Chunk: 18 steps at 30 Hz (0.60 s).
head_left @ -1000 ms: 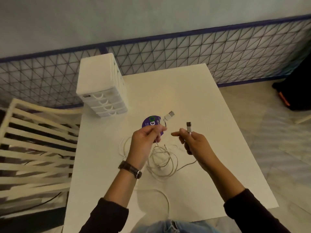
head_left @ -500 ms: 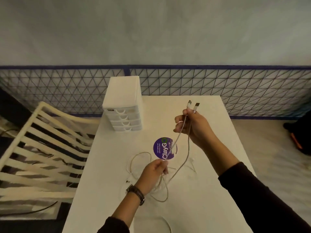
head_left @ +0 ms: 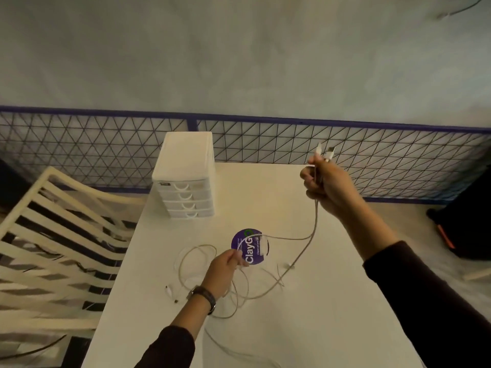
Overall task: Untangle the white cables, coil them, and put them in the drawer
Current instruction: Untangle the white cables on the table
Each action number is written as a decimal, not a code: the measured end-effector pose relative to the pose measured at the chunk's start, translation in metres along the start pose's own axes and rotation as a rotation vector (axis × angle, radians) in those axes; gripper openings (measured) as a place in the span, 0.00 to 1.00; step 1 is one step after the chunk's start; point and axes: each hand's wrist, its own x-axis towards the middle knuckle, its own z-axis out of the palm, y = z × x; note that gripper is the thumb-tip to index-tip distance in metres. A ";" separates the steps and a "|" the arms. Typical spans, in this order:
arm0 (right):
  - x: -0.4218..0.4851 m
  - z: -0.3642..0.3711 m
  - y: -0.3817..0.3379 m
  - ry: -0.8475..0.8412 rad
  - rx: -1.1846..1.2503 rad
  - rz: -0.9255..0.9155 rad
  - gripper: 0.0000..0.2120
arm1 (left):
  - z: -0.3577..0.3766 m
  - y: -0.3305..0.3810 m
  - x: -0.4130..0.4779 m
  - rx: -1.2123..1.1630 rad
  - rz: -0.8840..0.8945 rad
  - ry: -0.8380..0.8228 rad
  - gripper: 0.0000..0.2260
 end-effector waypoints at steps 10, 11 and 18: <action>0.013 0.033 -0.012 -0.056 0.542 0.034 0.12 | 0.024 0.013 -0.010 -0.044 -0.065 -0.440 0.17; 0.024 0.033 -0.022 -0.049 0.621 0.031 0.13 | 0.030 0.008 -0.016 0.037 -0.049 -0.467 0.15; 0.073 0.017 -0.100 0.083 0.787 -0.045 0.19 | 0.019 -0.049 -0.014 0.159 -0.123 -0.183 0.20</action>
